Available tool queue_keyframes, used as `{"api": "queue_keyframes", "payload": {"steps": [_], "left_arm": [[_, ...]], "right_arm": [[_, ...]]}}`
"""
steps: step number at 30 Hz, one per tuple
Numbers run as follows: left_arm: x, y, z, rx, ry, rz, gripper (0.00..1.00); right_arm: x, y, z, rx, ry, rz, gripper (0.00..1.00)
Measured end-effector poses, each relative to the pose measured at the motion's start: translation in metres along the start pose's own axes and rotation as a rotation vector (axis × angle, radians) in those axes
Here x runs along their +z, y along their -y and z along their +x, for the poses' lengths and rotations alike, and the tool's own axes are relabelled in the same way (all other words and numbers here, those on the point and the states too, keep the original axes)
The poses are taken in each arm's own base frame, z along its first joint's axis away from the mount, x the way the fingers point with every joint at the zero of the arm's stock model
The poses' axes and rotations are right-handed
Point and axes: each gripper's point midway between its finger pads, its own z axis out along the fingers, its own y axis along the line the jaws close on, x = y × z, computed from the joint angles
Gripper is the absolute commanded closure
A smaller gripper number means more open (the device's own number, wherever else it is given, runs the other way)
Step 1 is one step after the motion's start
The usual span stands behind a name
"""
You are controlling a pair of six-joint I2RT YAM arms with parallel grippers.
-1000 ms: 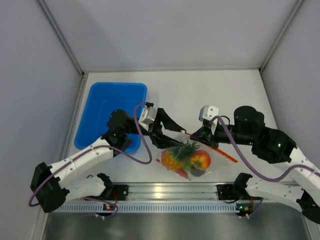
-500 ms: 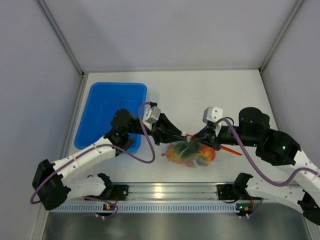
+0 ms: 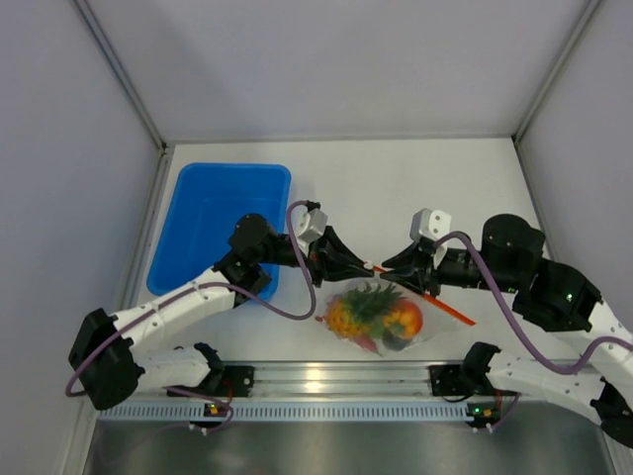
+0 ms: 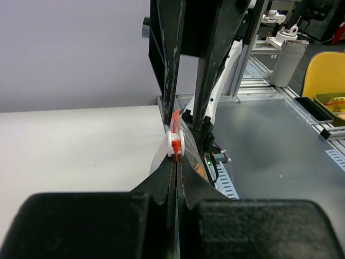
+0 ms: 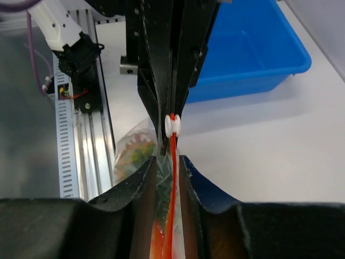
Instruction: Open the zip-top bag and remove the fake food
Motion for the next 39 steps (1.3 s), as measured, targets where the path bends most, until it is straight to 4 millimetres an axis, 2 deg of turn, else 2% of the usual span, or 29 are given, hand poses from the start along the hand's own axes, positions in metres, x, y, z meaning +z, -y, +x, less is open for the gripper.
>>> {"api": "queue_keyframes", "payload": {"steps": [4, 12, 15, 17, 22, 24, 29, 32, 35, 37, 39], "left_arm": [[0.001, -0.004, 0.014, -0.043, -0.034, 0.003, 1.0], [0.001, -0.001, 0.016, -0.05, -0.044, 0.02, 1.0], [0.0, -0.001, 0.016, -0.05, -0.044, 0.02, 1.0], [0.0, -0.001, 0.016, -0.05, -0.044, 0.02, 1.0], [0.0, -0.001, 0.016, -0.05, -0.044, 0.02, 1.0], [0.0, -0.001, 0.016, -0.051, -0.044, 0.02, 1.0], [0.0, -0.001, 0.016, -0.05, -0.043, 0.02, 1.0], [0.0, -0.001, 0.016, -0.05, -0.043, 0.02, 1.0], [0.001, -0.003, 0.016, -0.05, -0.04, 0.008, 1.0], [0.0, -0.004, 0.016, -0.052, -0.039, -0.001, 1.0], [0.0, -0.004, 0.015, -0.05, -0.038, 0.0, 1.0]], "right_arm": [[0.003, 0.0, -0.01, 0.013, 0.04, -0.005, 0.65], [0.019, 0.002, -0.018, 0.054, 0.061, -0.021, 0.57], [0.027, 0.003, -0.017, 0.072, 0.054, -0.034, 0.57], [0.029, 0.002, -0.018, 0.075, 0.059, -0.037, 0.63], [0.027, 0.002, -0.019, 0.074, 0.067, -0.033, 0.62], [0.027, 0.003, -0.016, 0.074, 0.064, -0.023, 0.58], [0.029, 0.006, -0.005, 0.079, 0.044, -0.004, 0.59], [0.031, 0.007, -0.002, 0.081, 0.037, 0.0, 0.68], [0.03, 0.005, -0.003, 0.084, 0.041, -0.012, 0.91], [0.029, 0.004, -0.004, 0.08, 0.047, -0.013, 0.93], [0.028, 0.004, -0.004, 0.079, 0.049, -0.011, 0.99]]}}
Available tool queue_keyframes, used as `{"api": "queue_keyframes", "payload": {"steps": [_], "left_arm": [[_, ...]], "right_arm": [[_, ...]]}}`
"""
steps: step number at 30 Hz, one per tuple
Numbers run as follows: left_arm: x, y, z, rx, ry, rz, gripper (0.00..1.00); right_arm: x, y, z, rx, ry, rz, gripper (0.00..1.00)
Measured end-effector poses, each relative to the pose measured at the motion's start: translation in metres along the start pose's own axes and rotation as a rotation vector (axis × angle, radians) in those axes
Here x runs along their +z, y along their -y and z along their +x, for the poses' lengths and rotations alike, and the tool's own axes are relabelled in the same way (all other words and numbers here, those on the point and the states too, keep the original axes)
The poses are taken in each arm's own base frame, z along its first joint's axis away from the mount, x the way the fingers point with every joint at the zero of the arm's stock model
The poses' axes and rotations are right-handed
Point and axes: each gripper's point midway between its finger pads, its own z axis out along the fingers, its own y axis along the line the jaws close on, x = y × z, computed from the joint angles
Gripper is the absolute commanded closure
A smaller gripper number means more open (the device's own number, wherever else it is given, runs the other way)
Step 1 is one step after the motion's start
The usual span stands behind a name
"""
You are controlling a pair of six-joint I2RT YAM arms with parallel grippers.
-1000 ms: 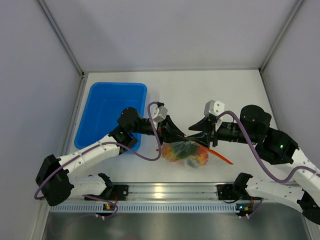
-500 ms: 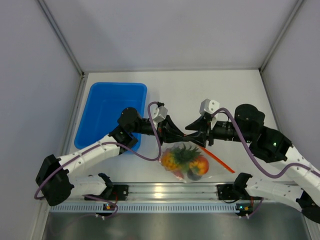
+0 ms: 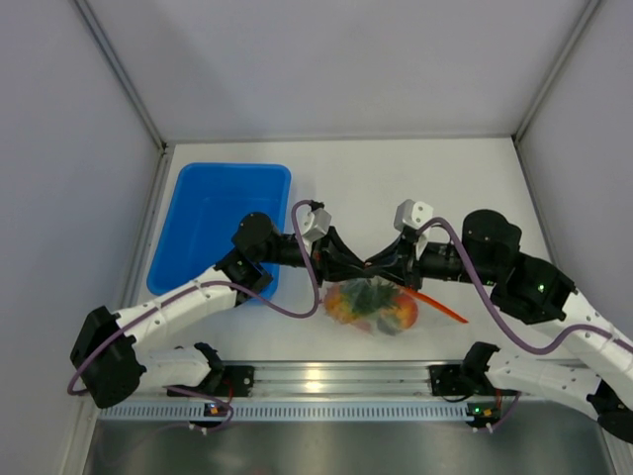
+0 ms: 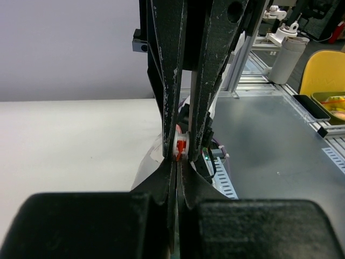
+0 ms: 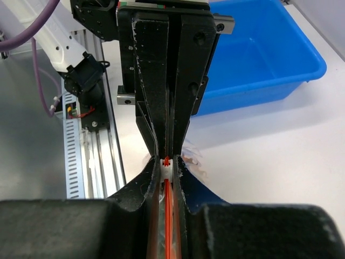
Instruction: Open the zip-top bag and remove the fake food
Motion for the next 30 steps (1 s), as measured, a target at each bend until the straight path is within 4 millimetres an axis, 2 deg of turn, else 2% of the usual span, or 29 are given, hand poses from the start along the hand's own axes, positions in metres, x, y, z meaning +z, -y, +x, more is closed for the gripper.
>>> {"api": "queue_keyframes", "payload": {"steps": [8, 18, 24, 30], "left_arm": [[0.0, -0.009, -0.004, -0.004, 0.02, -0.058, 1.0], [-0.014, -0.023, -0.023, -0.005, 0.096, -0.219, 1.0], [-0.029, -0.058, -0.03, -0.04, 0.138, -0.462, 1.0], [-0.06, -0.104, -0.032, -0.12, 0.139, -0.772, 1.0]], "right_arm": [[-0.004, 0.006, 0.002, -0.009, 0.009, 0.044, 1.0], [-0.026, 0.02, 0.017, -0.014, 0.005, 0.173, 1.0], [-0.036, 0.027, 0.027, 0.021, -0.028, 0.243, 1.0], [-0.036, 0.029, 0.049, 0.073, -0.131, 0.26, 1.0]]}}
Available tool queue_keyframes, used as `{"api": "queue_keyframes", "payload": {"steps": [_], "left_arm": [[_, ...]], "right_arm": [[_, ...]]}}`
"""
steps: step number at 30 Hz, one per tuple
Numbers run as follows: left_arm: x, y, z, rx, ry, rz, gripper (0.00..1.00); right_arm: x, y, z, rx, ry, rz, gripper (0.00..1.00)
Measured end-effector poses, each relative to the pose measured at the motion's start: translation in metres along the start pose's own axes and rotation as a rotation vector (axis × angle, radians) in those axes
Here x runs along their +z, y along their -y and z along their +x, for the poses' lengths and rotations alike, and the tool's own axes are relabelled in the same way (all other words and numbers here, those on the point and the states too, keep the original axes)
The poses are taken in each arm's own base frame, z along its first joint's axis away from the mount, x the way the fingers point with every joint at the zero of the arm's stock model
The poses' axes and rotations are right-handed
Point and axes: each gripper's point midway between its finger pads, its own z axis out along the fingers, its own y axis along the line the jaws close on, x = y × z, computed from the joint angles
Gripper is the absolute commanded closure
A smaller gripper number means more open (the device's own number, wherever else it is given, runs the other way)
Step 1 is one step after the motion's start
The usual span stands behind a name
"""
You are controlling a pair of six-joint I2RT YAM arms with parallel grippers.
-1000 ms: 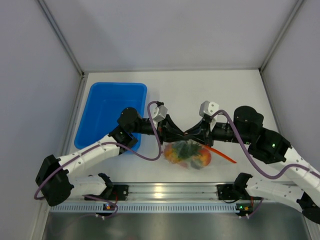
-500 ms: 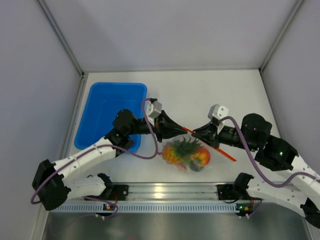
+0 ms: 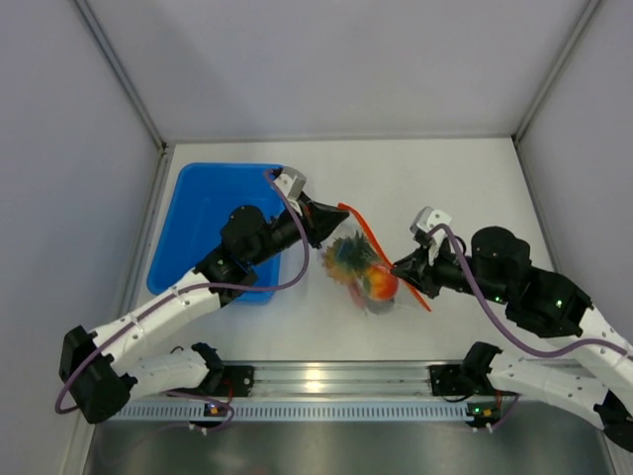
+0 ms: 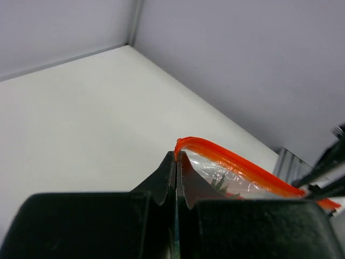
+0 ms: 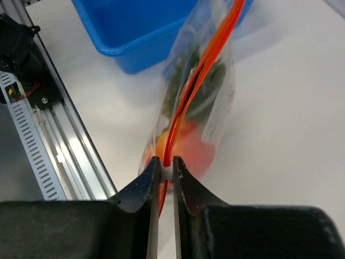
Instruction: Open the zip-top bag and remove the fake food
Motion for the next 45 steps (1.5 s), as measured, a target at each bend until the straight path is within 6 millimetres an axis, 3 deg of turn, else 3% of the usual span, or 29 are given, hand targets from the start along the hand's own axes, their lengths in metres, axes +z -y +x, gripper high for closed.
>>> {"api": "queue_keyframes", "payload": {"steps": [6, 9, 14, 23, 29, 33, 41, 45], "left_arm": [[-0.001, -0.065, -0.024, -0.028, 0.007, -0.252, 1.0], [-0.007, -0.081, -0.026, -0.041, -0.002, -0.295, 1.0], [-0.012, -0.078, -0.017, -0.061, -0.074, -0.266, 1.0], [-0.007, -0.056, -0.039, -0.072, -0.088, -0.156, 1.0], [0.002, -0.052, -0.035, -0.115, -0.12, -0.103, 1.0], [0.006, -0.045, -0.039, -0.115, -0.08, 0.017, 1.0], [0.019, -0.044, -0.021, -0.102, -0.084, 0.183, 1.0], [0.027, -0.049, 0.004, -0.115, -0.144, 0.255, 1.0]], "right_arm": [[0.004, 0.003, 0.026, 0.037, -0.132, 0.02, 1.0], [-0.002, 0.005, 0.029, 0.062, -0.135, 0.049, 1.0], [-0.02, 0.008, 0.022, 0.085, -0.077, 0.082, 1.0], [-0.045, 0.008, 0.011, 0.13, 0.024, 0.106, 1.0], [-0.051, 0.006, 0.013, 0.15, 0.027, 0.106, 1.0], [-0.044, -0.001, 0.019, 0.185, 0.022, 0.072, 1.0], [-0.003, -0.007, 0.078, 0.274, -0.129, 0.059, 0.96], [0.011, -0.008, 0.095, 0.311, -0.152, 0.063, 0.8]]}}
